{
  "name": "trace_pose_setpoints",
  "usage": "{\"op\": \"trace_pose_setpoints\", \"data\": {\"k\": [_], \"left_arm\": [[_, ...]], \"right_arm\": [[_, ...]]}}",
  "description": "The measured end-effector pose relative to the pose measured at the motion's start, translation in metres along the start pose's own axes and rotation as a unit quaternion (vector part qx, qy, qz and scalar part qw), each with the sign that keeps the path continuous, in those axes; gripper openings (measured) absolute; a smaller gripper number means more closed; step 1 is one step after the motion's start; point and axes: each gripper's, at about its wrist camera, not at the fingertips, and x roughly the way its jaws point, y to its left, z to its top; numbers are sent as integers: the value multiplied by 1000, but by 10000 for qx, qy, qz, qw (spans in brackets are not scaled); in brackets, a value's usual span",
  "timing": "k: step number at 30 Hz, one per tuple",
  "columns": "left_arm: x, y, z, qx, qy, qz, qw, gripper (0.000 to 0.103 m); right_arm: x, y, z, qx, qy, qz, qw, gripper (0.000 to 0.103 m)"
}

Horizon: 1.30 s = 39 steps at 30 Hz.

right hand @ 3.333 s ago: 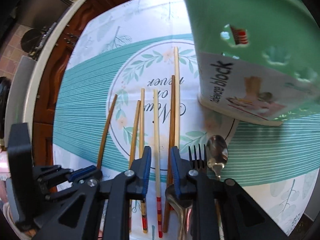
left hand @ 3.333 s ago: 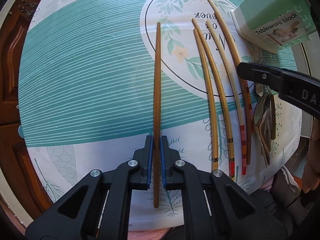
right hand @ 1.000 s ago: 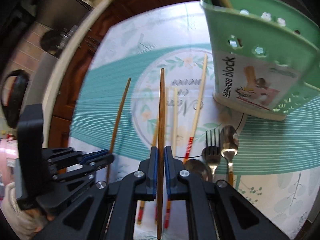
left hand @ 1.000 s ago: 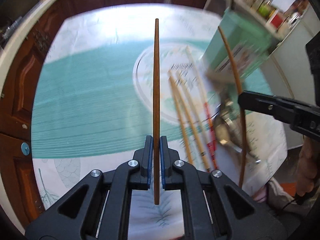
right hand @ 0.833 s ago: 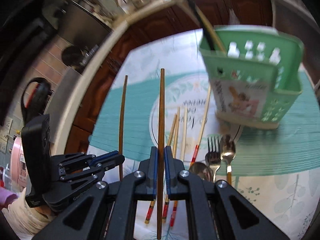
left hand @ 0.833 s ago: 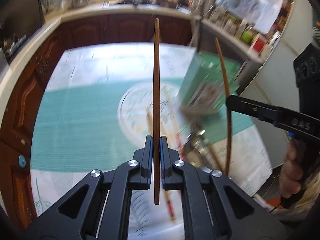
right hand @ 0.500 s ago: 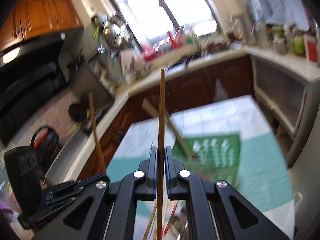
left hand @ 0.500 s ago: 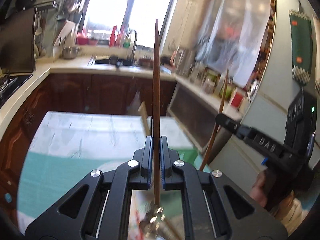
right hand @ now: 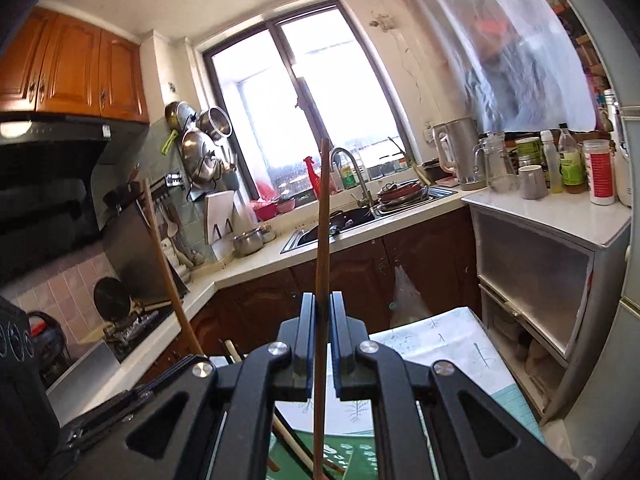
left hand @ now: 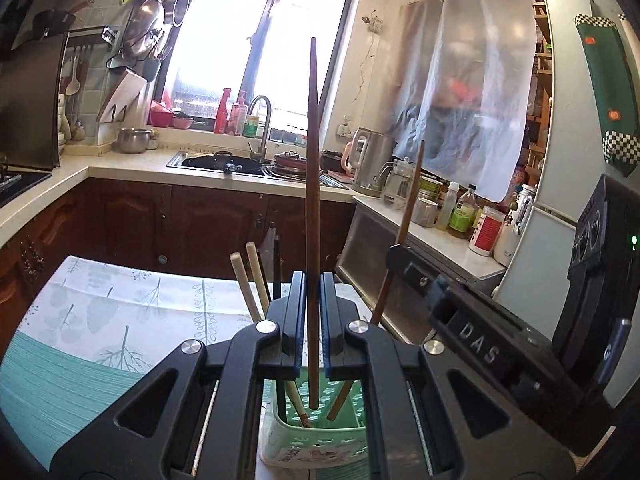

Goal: Organize utensils
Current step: 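Open both tools to drop the chopsticks into the holder, then move both tools back over the remaining chopsticks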

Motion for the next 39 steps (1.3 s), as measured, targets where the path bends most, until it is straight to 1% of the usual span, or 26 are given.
{"op": "trace_pose_setpoints", "data": {"k": [7, 11, 15, 16, 19, 20, 21, 22, 23, 24, 26, 28, 29, 30, 35, 39], "left_arm": [[12, 18, -45, -61, 215, -64, 9997, 4], [18, 28, -69, -221, 565, -75, 9981, 4], [21, 35, -87, -203, 958, -37, 9952, 4], [20, 37, -90, -221, 1057, -99, 9941, 5], [11, 39, -92, -220, 1146, -162, 9930, 11], [6, 40, -91, -234, 1170, -183, 9927, 15], [1, 41, -90, -253, 1203, -128, 9923, 25], [-2, 45, -89, -303, 1251, -31, 9917, 33], [-7, 50, -89, -418, 1299, 32, 9906, 50], [-13, 56, -87, -551, 1347, 56, 9893, 62], [-22, 66, -85, -758, 1448, 108, 9865, 65], [-30, 76, -88, -816, 1652, 294, 9824, 65], [-35, 80, -89, -828, 1703, 351, 9813, 65], [-40, 85, -92, -822, 1801, 503, 9789, 65], [-63, 101, -106, -642, 2238, 1127, 9660, 65], [-81, 106, -113, -453, 2475, 1380, 9579, 65]], "right_arm": [[12, 7, -34, -664, 224, 294, 9971, 6], [10, 12, -52, -973, 554, 516, 9924, 7], [8, 15, -62, -1227, 875, 639, 9865, 7], [9, 16, -64, -1286, 965, 677, 9847, 7], [9, 18, -69, -1363, 1196, 742, 9806, 7], [7, 19, -69, -1383, 1235, 729, 9799, 7], [7, 18, -69, -1392, 1257, 736, 9795, 7], [6, 19, -69, -1397, 1291, 735, 9790, 7], [5, 20, -70, -1385, 1329, 709, 9788, 7], [4, 19, -69, -1362, 1364, 694, 9788, 8], [2, 19, -67, -1308, 1402, 653, 9793, 8], [-3, 18, -66, -1223, 1413, 643, 9803, 13], [-7, 18, -64, -1193, 1396, 576, 9813, 22], [-10, 18, -64, -1181, 1374, 545, 9819, 29], [-25, 26, -62, -1177, 1355, 421, 9829, 29], [-38, 38, -64, -1214, 1378, 349, 9824, 29]]}}
